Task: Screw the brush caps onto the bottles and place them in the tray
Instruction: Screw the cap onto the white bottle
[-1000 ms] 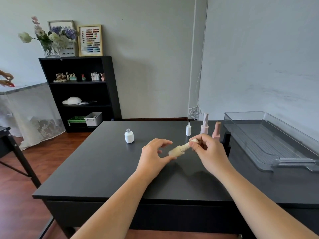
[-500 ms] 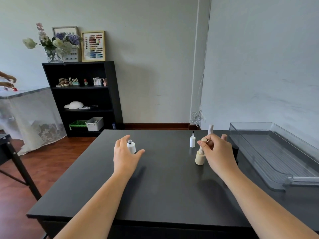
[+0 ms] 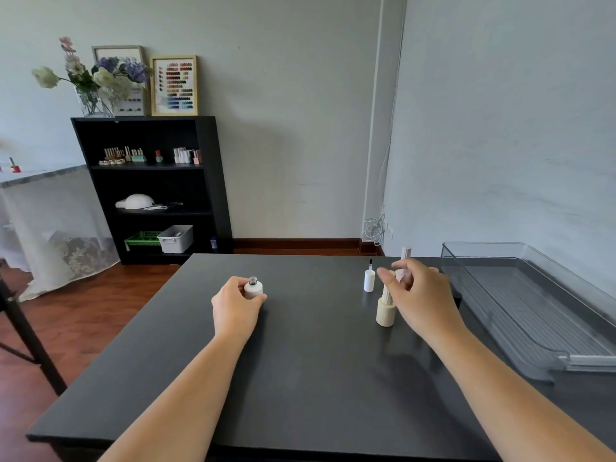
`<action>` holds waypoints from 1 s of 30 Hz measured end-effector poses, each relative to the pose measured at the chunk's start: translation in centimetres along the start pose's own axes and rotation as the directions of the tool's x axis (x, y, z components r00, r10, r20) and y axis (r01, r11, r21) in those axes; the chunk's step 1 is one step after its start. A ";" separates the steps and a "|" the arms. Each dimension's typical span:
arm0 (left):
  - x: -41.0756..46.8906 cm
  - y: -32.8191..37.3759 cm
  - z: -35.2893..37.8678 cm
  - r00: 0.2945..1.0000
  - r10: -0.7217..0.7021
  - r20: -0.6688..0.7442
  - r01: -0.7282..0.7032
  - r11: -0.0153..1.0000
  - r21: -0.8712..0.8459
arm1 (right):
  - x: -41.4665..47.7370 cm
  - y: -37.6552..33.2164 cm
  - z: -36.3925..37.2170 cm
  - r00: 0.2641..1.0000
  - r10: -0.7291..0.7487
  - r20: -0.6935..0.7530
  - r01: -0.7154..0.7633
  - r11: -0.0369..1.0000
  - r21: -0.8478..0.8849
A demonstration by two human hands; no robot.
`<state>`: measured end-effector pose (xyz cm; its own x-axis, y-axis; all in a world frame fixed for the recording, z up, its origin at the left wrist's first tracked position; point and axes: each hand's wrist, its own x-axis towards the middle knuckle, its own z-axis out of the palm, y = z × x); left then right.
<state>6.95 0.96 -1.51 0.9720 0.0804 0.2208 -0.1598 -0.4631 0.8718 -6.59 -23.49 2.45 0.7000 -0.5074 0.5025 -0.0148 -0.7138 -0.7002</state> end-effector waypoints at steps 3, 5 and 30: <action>-0.7 0.9 0.6 0.998 0.042 0.044 -0.040 0.998 -0.050 | 1.5 -1.0 -1.0 0.997 -0.060 -0.057 0.058 0.998 -0.039; -1.2 1.6 1.2 0.995 0.070 0.066 -0.065 0.995 -0.078 | 3.2 -1.7 -1.7 0.997 -0.064 -0.033 0.061 0.996 -0.069; -2.6 1.6 3.0 0.965 0.168 0.203 -0.134 0.976 -0.171 | 10.2 -2.2 2.8 0.707 0.405 0.579 -0.044 0.843 -0.536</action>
<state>4.70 -2.67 -1.97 0.9457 -0.1797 0.2710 -0.3160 -0.3119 0.8960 2.62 -25.71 7.73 0.9026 -0.3686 -0.2222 -0.4261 -0.8380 -0.3410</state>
